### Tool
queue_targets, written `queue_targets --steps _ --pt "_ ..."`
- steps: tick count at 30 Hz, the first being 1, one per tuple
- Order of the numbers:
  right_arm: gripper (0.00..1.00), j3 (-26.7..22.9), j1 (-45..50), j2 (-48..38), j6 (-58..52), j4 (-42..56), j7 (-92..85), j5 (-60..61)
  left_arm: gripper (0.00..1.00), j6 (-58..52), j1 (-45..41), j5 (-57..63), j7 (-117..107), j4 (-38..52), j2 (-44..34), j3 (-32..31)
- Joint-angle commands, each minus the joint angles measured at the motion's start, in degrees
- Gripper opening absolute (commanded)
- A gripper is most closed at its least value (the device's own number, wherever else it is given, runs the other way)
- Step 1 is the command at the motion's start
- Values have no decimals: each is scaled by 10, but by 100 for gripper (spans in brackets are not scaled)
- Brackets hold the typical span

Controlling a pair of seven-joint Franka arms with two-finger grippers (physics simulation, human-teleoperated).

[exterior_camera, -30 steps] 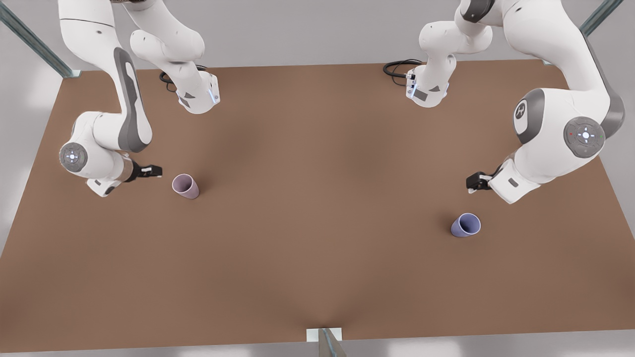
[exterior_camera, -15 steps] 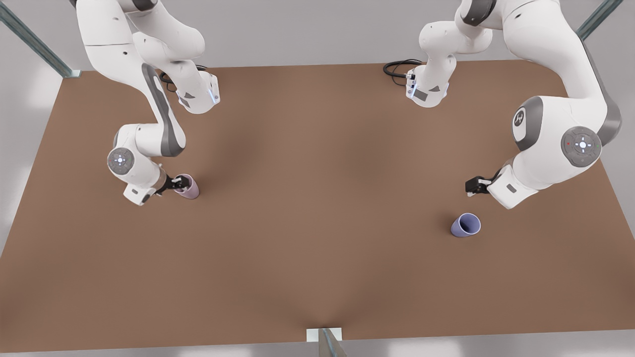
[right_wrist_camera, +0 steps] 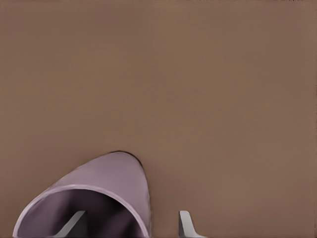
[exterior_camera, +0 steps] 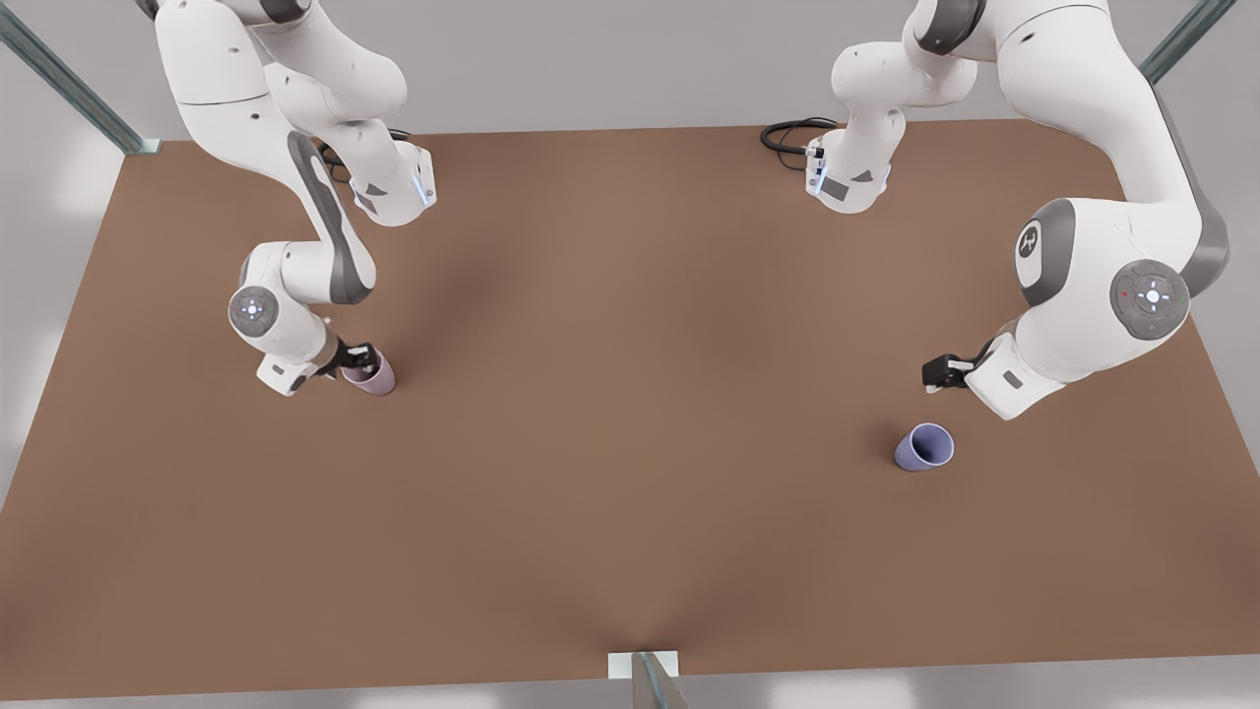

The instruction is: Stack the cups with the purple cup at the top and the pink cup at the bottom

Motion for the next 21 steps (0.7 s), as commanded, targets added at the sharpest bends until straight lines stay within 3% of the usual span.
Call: queue_targets --steps 1,3,10,16,18,21 --pt "75 0 -3 1 15 0 0 1 100 0 0 0 0 0 -1 -1" --pt "64 0 -3 2 18 -1 -1 1 100 -2 0 0 0 0 1 0" --pt "44 0 -2 2 18 -2 -6 0 100 -4 2 0 -2 0 2 0" --pt "38 0 -3 12 27 -3 -11 0 100 -4 2 0 -2 0 2 0" --pt "21 0 -2 10 24 -2 -11 0 100 -5 2 0 -1 0 2 0" --pt "21 0 -2 9 20 -2 -10 0 100 -6 2 0 -1 0 1 0"
